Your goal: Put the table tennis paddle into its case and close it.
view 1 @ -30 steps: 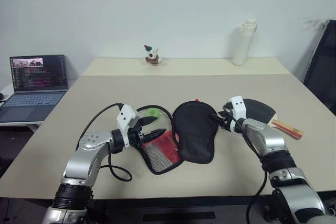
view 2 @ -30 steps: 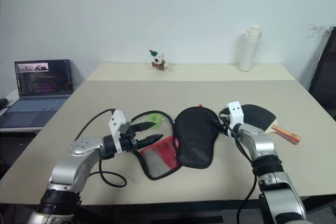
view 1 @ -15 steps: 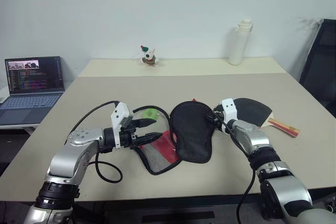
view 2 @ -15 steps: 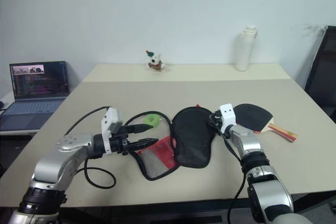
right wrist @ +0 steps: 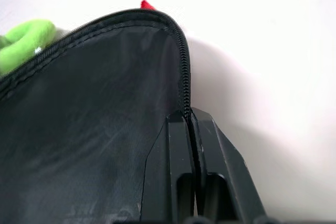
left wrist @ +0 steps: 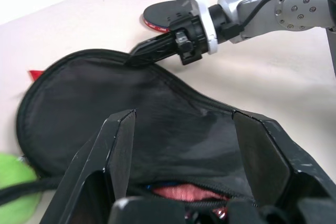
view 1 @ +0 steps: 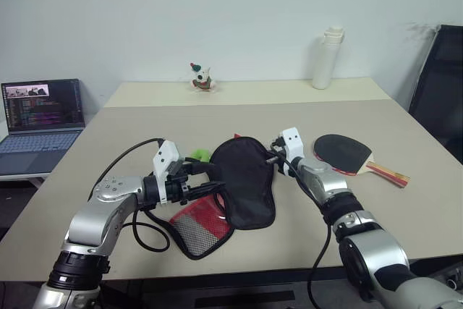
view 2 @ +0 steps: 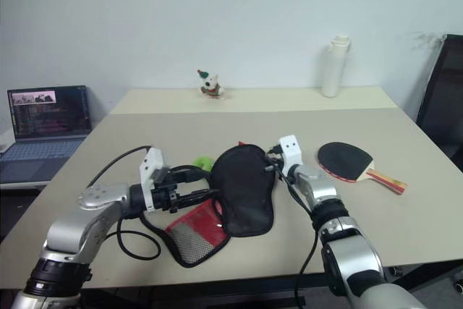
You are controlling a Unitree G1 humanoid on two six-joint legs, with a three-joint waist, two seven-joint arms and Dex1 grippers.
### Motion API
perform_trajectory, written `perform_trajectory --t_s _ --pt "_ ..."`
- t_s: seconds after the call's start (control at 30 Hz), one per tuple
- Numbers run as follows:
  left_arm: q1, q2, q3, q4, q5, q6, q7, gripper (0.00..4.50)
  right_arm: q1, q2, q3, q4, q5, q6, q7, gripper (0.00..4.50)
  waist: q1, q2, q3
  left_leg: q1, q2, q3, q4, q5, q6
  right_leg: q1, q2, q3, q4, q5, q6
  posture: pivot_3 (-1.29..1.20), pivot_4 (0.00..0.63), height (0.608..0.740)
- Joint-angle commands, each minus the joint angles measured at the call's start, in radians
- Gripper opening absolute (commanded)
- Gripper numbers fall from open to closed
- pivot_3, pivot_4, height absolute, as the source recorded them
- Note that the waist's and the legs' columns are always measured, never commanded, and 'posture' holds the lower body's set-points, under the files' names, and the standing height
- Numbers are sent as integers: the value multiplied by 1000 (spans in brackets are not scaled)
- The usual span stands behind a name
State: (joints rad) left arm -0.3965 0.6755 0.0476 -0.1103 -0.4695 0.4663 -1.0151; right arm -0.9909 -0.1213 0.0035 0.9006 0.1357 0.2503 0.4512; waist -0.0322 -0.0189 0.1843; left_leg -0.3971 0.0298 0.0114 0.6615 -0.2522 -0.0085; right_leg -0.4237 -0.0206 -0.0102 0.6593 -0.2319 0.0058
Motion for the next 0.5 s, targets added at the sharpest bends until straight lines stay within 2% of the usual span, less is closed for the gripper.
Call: perform_trajectory --t_s 0.03,0.27,0.5 --pt "-2 9 16 -39 -13 -5 -2 3199 -72 3 -55 54 16 -59 -39 20 0 0 0 0 0 0 0 0 0 0 0 0 0 0 0 0 150 740" --pt "-8 9 7 -36 -10 -10 -15 3199 -142 -18 -175 197 55 -95 -157 20 0 0 0 0 0 0 0 0 0 0 -1 0 0 0 0 0 150 740" --pt "-25 9 -1 -13 0 -21 -38 3199 -136 -71 -265 263 74 -89 -303 20 0 0 0 -1 0 0 0 0 0 0 -1 0 0 0 0 0 150 740"
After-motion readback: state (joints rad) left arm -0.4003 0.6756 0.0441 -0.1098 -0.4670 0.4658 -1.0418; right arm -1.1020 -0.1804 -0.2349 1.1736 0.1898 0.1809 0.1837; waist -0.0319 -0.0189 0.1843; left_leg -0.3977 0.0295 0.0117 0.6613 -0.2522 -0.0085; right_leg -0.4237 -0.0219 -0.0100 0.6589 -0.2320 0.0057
